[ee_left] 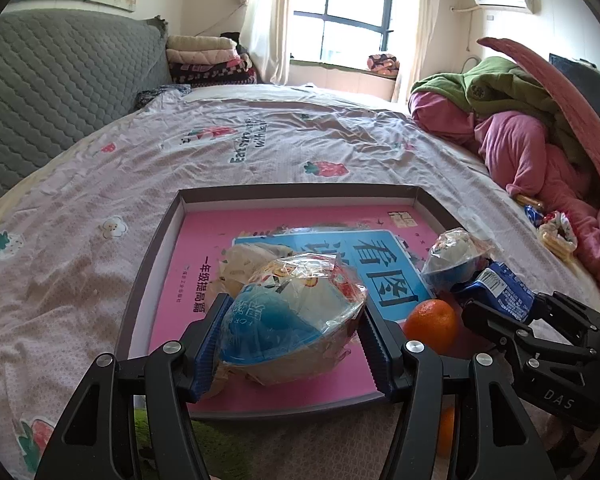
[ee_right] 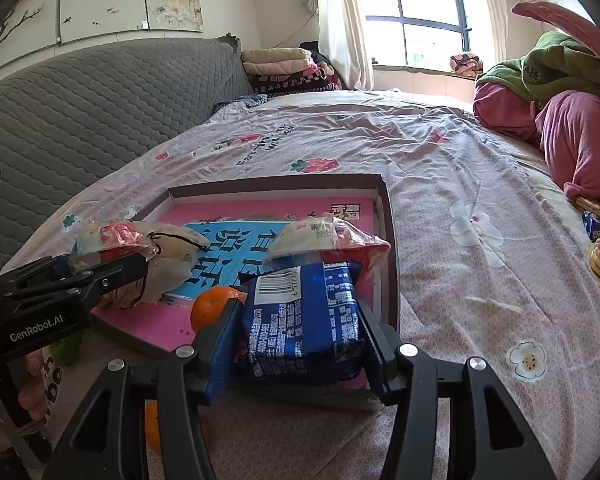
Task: Organize objects
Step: 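Lower the clear bag with left tool while right tool lowers the packet into the tray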
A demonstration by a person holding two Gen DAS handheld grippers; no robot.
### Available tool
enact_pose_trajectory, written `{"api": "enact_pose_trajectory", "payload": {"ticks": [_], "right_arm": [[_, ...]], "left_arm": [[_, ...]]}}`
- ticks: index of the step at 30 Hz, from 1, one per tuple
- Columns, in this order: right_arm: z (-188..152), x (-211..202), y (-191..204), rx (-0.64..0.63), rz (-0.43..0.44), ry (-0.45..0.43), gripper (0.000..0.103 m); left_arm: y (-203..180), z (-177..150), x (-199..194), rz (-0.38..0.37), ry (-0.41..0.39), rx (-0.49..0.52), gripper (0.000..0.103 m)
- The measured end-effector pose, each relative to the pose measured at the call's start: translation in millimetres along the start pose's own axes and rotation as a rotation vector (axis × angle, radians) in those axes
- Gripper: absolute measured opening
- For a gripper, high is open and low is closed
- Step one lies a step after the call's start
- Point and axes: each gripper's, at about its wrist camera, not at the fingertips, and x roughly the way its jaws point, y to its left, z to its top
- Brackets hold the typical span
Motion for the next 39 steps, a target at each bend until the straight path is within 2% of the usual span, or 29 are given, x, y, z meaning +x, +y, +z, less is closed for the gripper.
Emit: {"api": "enact_pose_trajectory", "payload": {"ticks": [17,30,39], "right_arm": [[1.4,5.2,2.7,-0.025,-0.024,0.018,0.057],[1.5,6.0,1.5,-0.024,-0.021,0.02,0.057],[1.3,6.4,1.9,-0.025,-0.022,0.022,0.057]], "left_arm": [[-9.1,-6.6,21.6,0.026,0.055,0.028,0.063],[-14.8,-11.7,14.0,0.017,0.054,0.042,0.063],[-13.9,-13.3,19.0,0.032,0.084,0.029,0.063]]}}
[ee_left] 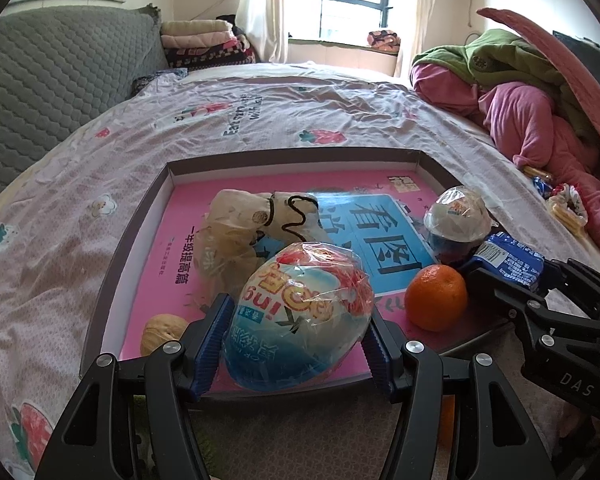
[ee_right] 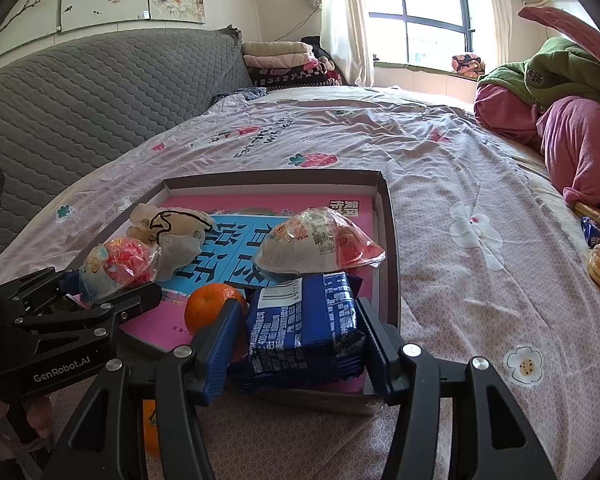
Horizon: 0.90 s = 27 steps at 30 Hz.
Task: Organize objects
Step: 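Lower the clear bag with left tool while right tool lowers the packet into the tray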
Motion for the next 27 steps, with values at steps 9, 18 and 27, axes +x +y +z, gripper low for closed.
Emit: {"api": "enact_pose_trajectory", "payload": {"ticks": [9,18,27], "right_arm": [[-0.6,1.0,0.9,-0.001,-0.002,0.004,0.057],[-0.6,1.4,2.0,-0.002,-0.004,0.007,0.057],[-0.8,-1.3,4.1,-0.012,-0.009,0.013,0.06]], "left_arm": [[0.4,0.3,1.8,-0.015,0.041,-0.021,0.063],[-0.6,1.4,-2.0,-0.014,0.058,-0.03,0.064],[-6.4,2.5,-8.6,-0.012,0.065,-0.015,0.065]]}}
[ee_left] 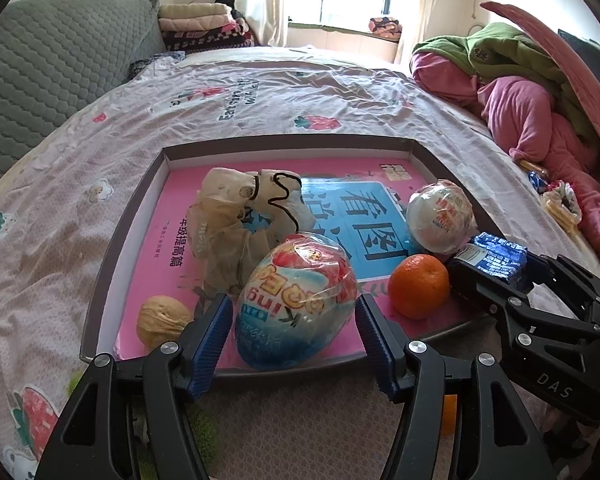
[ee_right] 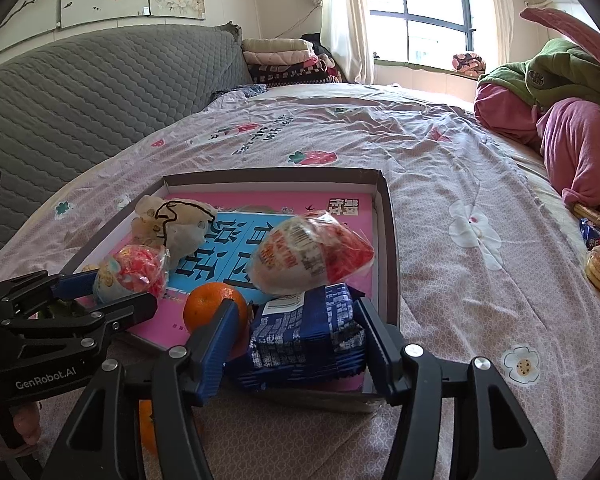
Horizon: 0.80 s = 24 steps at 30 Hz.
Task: Organize objects
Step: 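Lower the clear bag with left tool while right tool lowers the packet into the tray, then open right tool to release the packet while left tool releases the clear bag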
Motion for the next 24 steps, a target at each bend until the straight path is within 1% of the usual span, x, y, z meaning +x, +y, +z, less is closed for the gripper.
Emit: {"api": "enact_pose_trajectory", "payload": {"ticks": [4,8,15,20,22,24], "right_arm": [[-0.1,-2.9,-0.1,-0.009,-0.022,0.0,0.064],[0.1,-4.1,-2.7,0.003,-0.012,0.001,0.065],[2.8,-13.2,-6.9,0.017,-0.027,-0.03,0.065],[4.7,-17.1,-7.5,0.021,-0.038,-0.036,0.067],[6.3,-20.5,-8.7,0.026,-0.04,-0.05,0.068],[8.4,-28.4,-8.7,0.023,-0.047,-0.091,0.069]], "left_arm": [[-1.4,-0.8,-3.8,0.0,-0.004,0.006,0.066],[-2.8,-0.8,-6.9,0.003,-0.006,0.009,0.066],[-2.8,-0.7,-19.8,0.0,-0.029,0.0,0.066],[-3.0,-0.6,-28.2,0.002,-0.038,-0.003,0.066],[-2.9,-0.9,-31.4,0.001,-0.042,-0.007,0.066],[-2.1,-1.8,-35.1,-0.003,-0.046,-0.011,0.067]]}}
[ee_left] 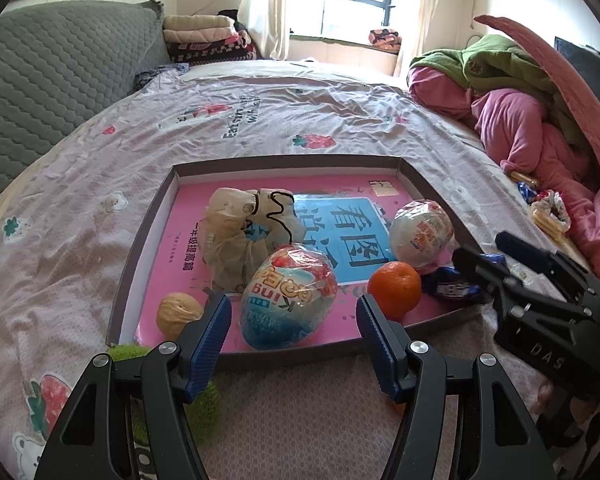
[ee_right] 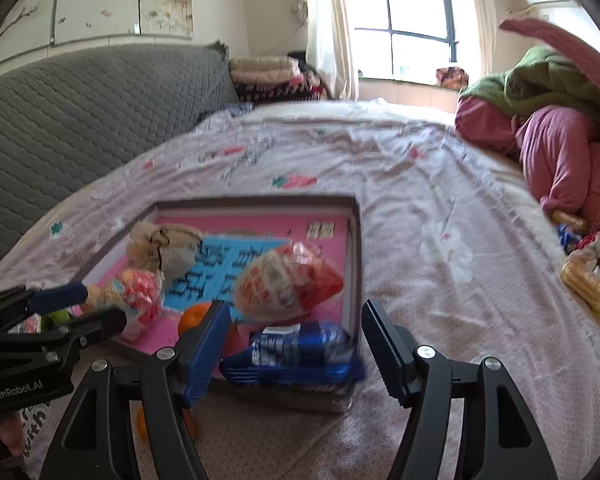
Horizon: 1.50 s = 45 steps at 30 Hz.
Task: Organize objects
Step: 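Open right tool to release the packet while left tool releases the clear bag, then withdraw both open tools up and back from the tray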
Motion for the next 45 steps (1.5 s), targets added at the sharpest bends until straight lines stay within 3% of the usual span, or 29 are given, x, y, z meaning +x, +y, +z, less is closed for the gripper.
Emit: {"api": "enact_pose_trajectory", "payload": {"ticks": [2,28,45], "right_arm": [[2.1,-3.9,1.1,-0.015,0.002,-0.013,0.075],[0.5,-65.5,29.8,-0.05,0.093,-0.149,0.076],[-4.7,-88.0,33.9,-0.046,0.134,-0.175,0.076]], "left_arm": [[0.5,-0.7,-2.6,0.002,-0.001,-0.003,0.067],[37.5,-17.0,-63.5,0.034,-0.093,-0.091,0.07],[48.1,-22.3,-99.3,0.064,-0.149,-0.101,0.071]]}}
